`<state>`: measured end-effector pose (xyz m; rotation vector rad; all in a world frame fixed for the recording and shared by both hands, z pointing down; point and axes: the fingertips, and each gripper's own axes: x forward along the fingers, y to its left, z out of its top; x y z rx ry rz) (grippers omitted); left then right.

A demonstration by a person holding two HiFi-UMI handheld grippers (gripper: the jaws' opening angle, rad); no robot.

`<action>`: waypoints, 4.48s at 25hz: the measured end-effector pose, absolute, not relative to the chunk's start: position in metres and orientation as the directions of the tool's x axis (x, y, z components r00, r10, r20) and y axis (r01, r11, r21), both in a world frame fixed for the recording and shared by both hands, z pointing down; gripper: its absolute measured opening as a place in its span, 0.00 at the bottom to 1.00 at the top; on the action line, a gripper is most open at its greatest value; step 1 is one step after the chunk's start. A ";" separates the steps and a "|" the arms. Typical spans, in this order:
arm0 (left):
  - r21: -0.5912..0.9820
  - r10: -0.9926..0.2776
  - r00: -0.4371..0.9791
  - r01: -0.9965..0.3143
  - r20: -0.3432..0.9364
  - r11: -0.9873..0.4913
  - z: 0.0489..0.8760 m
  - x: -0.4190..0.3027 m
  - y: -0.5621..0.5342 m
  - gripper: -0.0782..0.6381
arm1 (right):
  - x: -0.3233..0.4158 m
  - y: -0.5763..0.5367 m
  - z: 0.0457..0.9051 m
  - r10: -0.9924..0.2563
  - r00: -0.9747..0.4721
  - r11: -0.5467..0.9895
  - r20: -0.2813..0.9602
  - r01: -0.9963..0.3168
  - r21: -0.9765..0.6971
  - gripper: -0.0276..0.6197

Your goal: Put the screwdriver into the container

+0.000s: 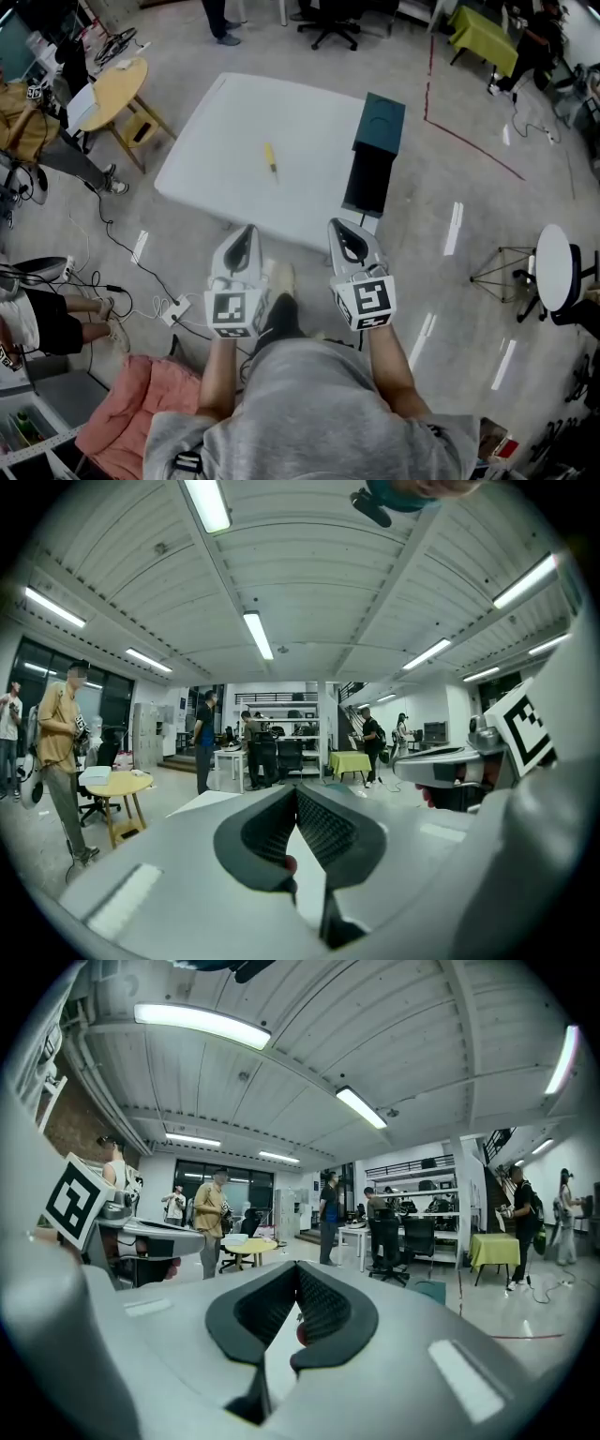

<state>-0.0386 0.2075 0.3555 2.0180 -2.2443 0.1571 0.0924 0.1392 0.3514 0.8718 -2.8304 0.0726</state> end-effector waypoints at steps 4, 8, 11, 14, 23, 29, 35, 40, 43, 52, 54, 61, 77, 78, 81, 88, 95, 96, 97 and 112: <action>0.023 -0.981 -0.087 -0.995 0.172 0.092 0.357 -0.066 0.172 0.13 | 0.062 0.109 0.354 -0.554 -0.807 0.825 0.207 -0.566 0.000 0.05; 0.045 -0.980 -0.070 -0.996 0.188 0.080 0.364 -0.091 0.143 0.13 | 0.029 0.085 0.364 -0.542 -0.807 0.829 0.237 -0.559 -0.010 0.05; 0.053 -0.977 -0.064 -0.996 0.204 0.076 0.371 -0.111 0.124 0.13 | 0.005 0.067 0.371 -0.532 -0.807 0.832 0.258 -0.554 -0.016 0.05; 0.059 -0.974 -0.060 -0.995 0.220 0.075 0.379 -0.130 0.108 0.13 | -0.018 0.050 0.379 -0.523 -0.809 0.836 0.270 -0.548 -0.024 0.05; 0.087 -0.958 -0.043 -0.994 0.284 0.070 0.418 -0.182 0.067 0.13 | -0.077 0.006 0.418 -0.509 -0.790 0.835 0.343 -0.550 -0.027 0.05; 0.109 -0.942 -0.023 -0.992 0.335 0.063 0.452 -0.203 0.046 0.13 | -0.104 -0.017 0.452 -0.488 -0.771 0.832 0.409 -0.552 -0.048 0.05; 0.135 -0.925 0.004 -0.990 0.379 0.051 0.488 -0.214 0.026 0.13 | -0.122 -0.032 0.494 -0.452 -0.750 0.835 0.484 -0.546 -0.066 0.05; 0.162 -0.906 0.020 -0.985 0.422 0.053 0.517 -0.221 0.017 0.13 | -0.133 -0.040 0.525 -0.418 -0.733 0.835 0.537 -0.543 -0.092 0.05; 0.175 -0.898 0.026 -0.983 0.440 0.057 0.535 -0.228 0.009 0.13 | -0.139 -0.047 0.545 -0.409 -0.724 0.828 0.555 -0.551 -0.109 0.05; 0.210 -0.867 0.045 -0.975 0.497 0.070 0.587 -0.244 -0.005 0.13 | -0.157 -0.061 0.594 -0.378 -0.705 0.820 0.600 -0.556 -0.138 0.05; 0.214 -0.863 0.043 -0.974 0.503 0.076 0.593 -0.247 -0.007 0.13 | -0.159 -0.063 0.600 -0.371 -0.700 0.816 0.611 -0.559 -0.145 0.05; 0.222 -0.857 0.039 -0.971 0.513 0.088 0.600 -0.254 -0.006 0.13 | -0.167 -0.064 0.621 -0.313 -0.664 0.796 0.679 -0.573 -0.193 0.13; 0.228 -0.849 0.037 -0.969 0.528 0.099 0.610 -0.267 -0.006 0.13 | -0.183 -0.063 0.662 -0.241 -0.573 0.788 0.783 -0.587 -0.187 0.19; 0.228 -0.848 0.036 -0.968 0.529 0.101 0.609 -0.268 -0.005 0.13 | -0.183 -0.063 0.662 -0.244 -0.569 0.790 0.786 -0.586 -0.179 0.19; 0.229 -0.847 0.032 -0.967 0.531 0.107 0.610 -0.270 -0.004 0.13 | -0.184 -0.060 0.662 -0.238 -0.560 0.794 0.793 -0.583 -0.173 0.18; 0.228 -0.851 0.032 -0.968 0.524 0.105 0.607 -0.271 -0.006 0.13 | -0.183 -0.061 0.664 -0.240 -0.559 0.783 0.793 -0.595 -0.182 0.16; 0.214 -0.857 0.027 -0.972 0.514 0.098 0.597 -0.269 -0.004 0.13 | -0.179 -0.060 0.654 -0.250 -0.577 0.776 0.778 -0.600 -0.196 0.16; 0.212 -0.860 0.026 -0.973 0.510 0.096 0.594 -0.269 -0.004 0.13 | -0.179 -0.061 0.652 -0.254 -0.579 0.776 0.775 -0.600 -0.195 0.16; 0.210 -0.862 0.026 -0.973 0.507 0.094 0.592 -0.269 -0.005 0.13 | -0.178 -0.061 0.649 -0.258 -0.582 0.775 0.771 -0.601 -0.194 0.16; 0.153 -0.909 0.057 -0.988 0.414 0.008 0.522 -0.247 -0.017 0.13 | -0.143 -0.073 0.564 -0.396 -0.616 0.739 0.681 -0.654 -0.161 0.16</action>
